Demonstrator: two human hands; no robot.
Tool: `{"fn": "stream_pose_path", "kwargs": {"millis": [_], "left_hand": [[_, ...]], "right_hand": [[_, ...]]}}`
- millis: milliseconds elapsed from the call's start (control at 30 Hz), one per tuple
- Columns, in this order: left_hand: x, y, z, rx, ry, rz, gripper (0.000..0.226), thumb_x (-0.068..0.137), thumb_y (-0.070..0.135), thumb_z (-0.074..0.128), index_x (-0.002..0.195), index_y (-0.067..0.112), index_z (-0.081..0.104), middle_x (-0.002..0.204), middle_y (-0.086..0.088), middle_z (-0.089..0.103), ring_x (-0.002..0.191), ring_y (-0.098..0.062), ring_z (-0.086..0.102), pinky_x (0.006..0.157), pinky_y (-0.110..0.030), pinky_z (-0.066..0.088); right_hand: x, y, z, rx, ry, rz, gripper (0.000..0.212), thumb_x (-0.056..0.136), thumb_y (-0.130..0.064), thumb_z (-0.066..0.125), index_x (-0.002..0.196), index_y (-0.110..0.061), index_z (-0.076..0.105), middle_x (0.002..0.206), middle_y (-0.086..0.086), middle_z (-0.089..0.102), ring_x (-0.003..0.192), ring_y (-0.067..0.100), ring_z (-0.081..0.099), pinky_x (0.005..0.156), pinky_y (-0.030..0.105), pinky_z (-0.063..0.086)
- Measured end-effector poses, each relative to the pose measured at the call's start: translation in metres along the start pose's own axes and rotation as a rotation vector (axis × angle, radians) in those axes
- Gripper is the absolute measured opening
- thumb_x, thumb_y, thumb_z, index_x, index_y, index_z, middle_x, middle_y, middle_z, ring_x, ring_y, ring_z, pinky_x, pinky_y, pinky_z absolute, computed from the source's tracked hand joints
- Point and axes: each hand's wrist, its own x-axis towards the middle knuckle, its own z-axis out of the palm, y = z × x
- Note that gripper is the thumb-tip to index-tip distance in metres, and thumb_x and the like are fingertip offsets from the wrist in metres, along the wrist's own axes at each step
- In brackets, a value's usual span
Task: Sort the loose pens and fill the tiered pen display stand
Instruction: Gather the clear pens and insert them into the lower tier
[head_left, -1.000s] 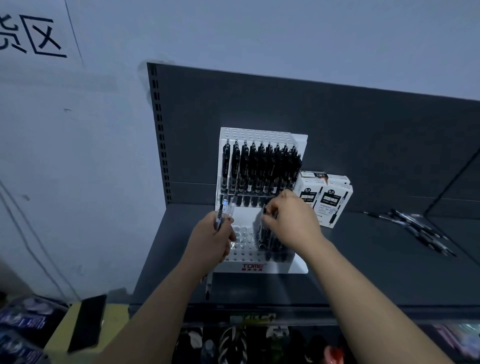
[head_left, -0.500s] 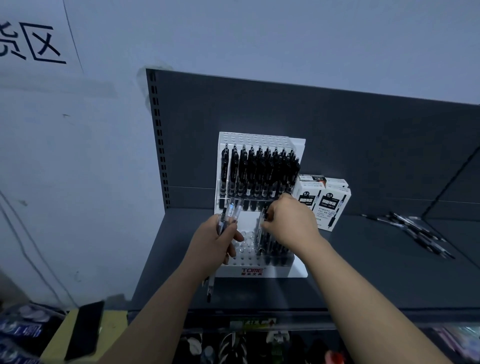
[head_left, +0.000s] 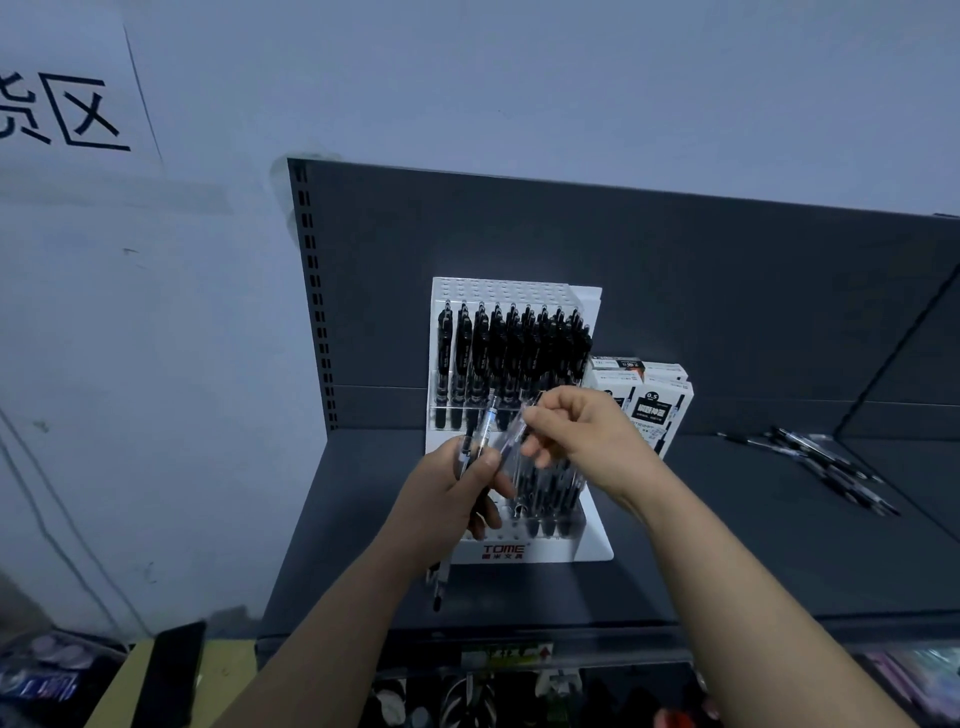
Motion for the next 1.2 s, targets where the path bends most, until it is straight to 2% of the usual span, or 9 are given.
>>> {"fn": "stream_pose_path", "kwargs": {"millis": [133, 233, 300, 400, 500, 667, 867, 1067, 1200], "left_hand": [[0.004, -0.009, -0.005, -0.003, 0.123, -0.1, 0.023, 0.101, 0.026, 0.044, 0.104, 0.004, 0.049, 0.078, -0.015, 0.067, 0.052, -0.024, 0.062, 0.046, -0.031, 0.051], [0.006, -0.017, -0.011, 0.251, 0.248, -0.09, 0.026, 0.1, 0.03, 0.042, 0.094, 0.006, 0.051, 0.069, -0.011, 0.059, 0.053, -0.018, 0.053, 0.051, -0.033, 0.044], [0.007, -0.019, -0.012, 0.326, 0.266, -0.084, 0.027, 0.1, 0.032, 0.041, 0.091, 0.008, 0.051, 0.073, -0.009, 0.057, 0.06, -0.018, 0.049, 0.056, -0.033, 0.039], [0.007, -0.018, -0.01, 0.268, 0.264, -0.119, 0.029, 0.099, 0.032, 0.04, 0.094, 0.004, 0.048, 0.073, -0.008, 0.051, 0.062, -0.018, 0.044, 0.056, -0.032, 0.037], [0.009, -0.019, -0.011, 0.284, 0.277, -0.122, 0.034, 0.099, 0.027, 0.038, 0.092, -0.005, 0.046, 0.073, -0.011, 0.049, 0.061, -0.02, 0.042, 0.056, -0.035, 0.035], [0.008, -0.019, -0.013, 0.289, 0.276, -0.111, 0.034, 0.099, 0.026, 0.039, 0.091, -0.006, 0.047, 0.072, -0.011, 0.049, 0.061, -0.02, 0.043, 0.055, -0.034, 0.036], [0.009, -0.023, -0.015, 0.236, 0.266, -0.102, 0.029, 0.095, 0.023, 0.042, 0.081, 0.0, 0.05, 0.061, -0.003, 0.056, 0.055, -0.022, 0.05, 0.056, -0.039, 0.043], [0.008, -0.023, -0.016, 0.244, 0.236, -0.106, 0.026, 0.095, 0.021, 0.042, 0.078, 0.003, 0.051, 0.059, 0.002, 0.057, 0.052, -0.02, 0.051, 0.054, -0.036, 0.042], [0.006, -0.022, -0.015, 0.247, 0.226, -0.107, 0.026, 0.096, 0.021, 0.042, 0.081, 0.002, 0.051, 0.053, 0.006, 0.053, 0.049, -0.017, 0.048, 0.053, -0.034, 0.039]], "right_hand": [[0.002, 0.0, -0.009, 0.054, 0.147, -0.04, 0.015, 0.095, -0.01, 0.057, 0.081, -0.009, 0.052, 0.059, 0.005, 0.067, 0.062, 0.023, 0.067, 0.066, 0.035, 0.056], [0.002, 0.001, -0.016, -0.077, 0.237, -0.118, 0.017, 0.094, -0.006, 0.059, 0.079, -0.009, 0.052, 0.059, 0.006, 0.064, 0.06, 0.019, 0.069, 0.059, 0.03, 0.057], [0.002, 0.003, -0.015, -0.216, 0.237, -0.14, 0.016, 0.093, -0.006, 0.061, 0.079, -0.006, 0.052, 0.066, 0.014, 0.065, 0.06, 0.016, 0.071, 0.059, 0.031, 0.059], [0.002, 0.009, -0.009, -0.437, 0.195, -0.136, 0.015, 0.091, -0.008, 0.062, 0.08, -0.003, 0.054, 0.074, 0.016, 0.07, 0.063, 0.016, 0.072, 0.066, 0.042, 0.06], [0.003, 0.016, -0.002, -0.445, 0.156, -0.1, 0.017, 0.092, -0.007, 0.061, 0.077, -0.007, 0.052, 0.075, 0.016, 0.07, 0.064, 0.015, 0.072, 0.068, 0.046, 0.06], [0.003, 0.015, 0.002, -0.642, 0.13, -0.087, 0.018, 0.091, -0.012, 0.063, 0.078, 0.0, 0.058, 0.07, 0.011, 0.07, 0.056, 0.01, 0.068, 0.062, 0.034, 0.059], [0.003, 0.017, 0.014, -0.963, 0.112, -0.078, 0.028, 0.088, -0.029, 0.065, 0.063, -0.017, 0.059, 0.064, -0.001, 0.061, 0.064, 0.019, 0.06, 0.059, 0.025, 0.042], [-0.002, 0.015, 0.016, -1.069, 0.164, -0.1, 0.024, 0.093, -0.036, 0.057, 0.087, -0.018, 0.071, 0.102, 0.002, 0.049, 0.082, 0.024, 0.061, 0.07, 0.029, 0.046], [-0.003, 0.015, 0.013, -1.106, 0.194, -0.086, 0.026, 0.091, -0.037, 0.058, 0.089, -0.014, 0.07, 0.107, 0.001, 0.041, 0.077, 0.023, 0.059, 0.068, 0.031, 0.048]]}}
